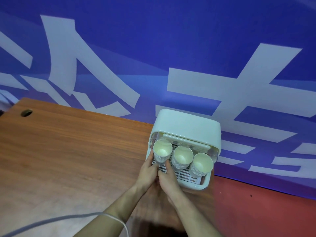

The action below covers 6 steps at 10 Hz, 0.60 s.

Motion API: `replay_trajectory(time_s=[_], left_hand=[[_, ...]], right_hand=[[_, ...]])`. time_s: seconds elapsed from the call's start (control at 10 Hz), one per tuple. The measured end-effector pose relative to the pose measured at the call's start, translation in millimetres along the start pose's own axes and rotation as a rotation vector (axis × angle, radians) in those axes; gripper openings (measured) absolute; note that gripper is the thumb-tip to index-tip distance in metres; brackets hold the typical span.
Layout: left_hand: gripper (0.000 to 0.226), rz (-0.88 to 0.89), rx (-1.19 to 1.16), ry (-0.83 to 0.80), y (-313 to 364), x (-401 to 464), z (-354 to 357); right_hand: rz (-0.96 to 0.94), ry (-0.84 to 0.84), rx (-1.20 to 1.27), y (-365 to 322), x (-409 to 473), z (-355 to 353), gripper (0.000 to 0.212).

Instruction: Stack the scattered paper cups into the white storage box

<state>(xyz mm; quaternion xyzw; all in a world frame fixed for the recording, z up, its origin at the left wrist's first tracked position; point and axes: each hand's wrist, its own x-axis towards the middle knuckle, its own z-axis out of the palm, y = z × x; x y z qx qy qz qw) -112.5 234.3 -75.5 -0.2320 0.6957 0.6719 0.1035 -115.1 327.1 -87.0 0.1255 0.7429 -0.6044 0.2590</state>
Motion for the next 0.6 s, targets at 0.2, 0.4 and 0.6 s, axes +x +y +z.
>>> replay_trajectory(time_s=[0.2, 0.4, 0.6], left_hand=[[0.064, 0.003, -0.033, -0.010, -4, 1, -1], [0.057, 0.000, -0.080, 0.001, -3, 2, 0], [0.064, 0.043, -0.010, 0.046, -25, 9, -19]], right_hand=[[0.038, -0.006, -0.025, 6, 5, 3, 0.068], [-0.010, -0.005, 0.024, 11, 7, 1, 0.065], [0.000, 0.003, 0.135, 9, -33, -26, 0.024]])
